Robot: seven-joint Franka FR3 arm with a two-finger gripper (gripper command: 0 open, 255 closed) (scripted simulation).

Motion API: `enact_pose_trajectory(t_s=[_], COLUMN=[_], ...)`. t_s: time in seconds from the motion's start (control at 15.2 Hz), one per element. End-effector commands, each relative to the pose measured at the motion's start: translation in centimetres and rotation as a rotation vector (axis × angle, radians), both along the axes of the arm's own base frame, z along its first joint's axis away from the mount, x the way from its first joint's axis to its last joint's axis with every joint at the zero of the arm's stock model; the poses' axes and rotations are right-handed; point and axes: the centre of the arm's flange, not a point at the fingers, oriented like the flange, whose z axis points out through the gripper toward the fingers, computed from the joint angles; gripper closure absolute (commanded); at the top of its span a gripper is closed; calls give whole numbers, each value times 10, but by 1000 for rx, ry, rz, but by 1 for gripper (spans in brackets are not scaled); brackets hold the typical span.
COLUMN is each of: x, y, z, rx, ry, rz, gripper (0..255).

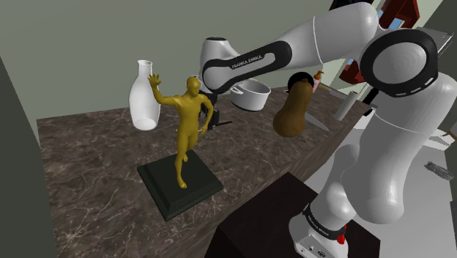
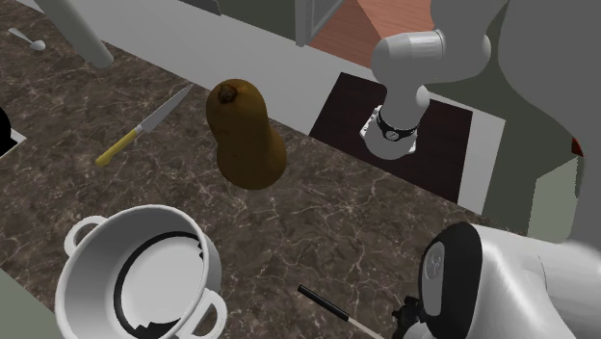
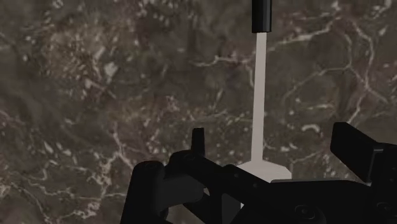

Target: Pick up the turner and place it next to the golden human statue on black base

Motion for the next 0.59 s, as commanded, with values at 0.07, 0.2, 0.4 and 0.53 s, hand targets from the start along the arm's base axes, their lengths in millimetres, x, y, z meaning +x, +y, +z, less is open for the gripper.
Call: enact_pose_trajectory(t_s=[0.07,0.2,0.4,0.53], x=[0,-1,0,0], y=[2,2,2,2], z=[33,33,33,33], rx=[0,0,0,0], ry=[1,1,1,1], rz=[0,0,0,0], gripper=[0,0,0,0])
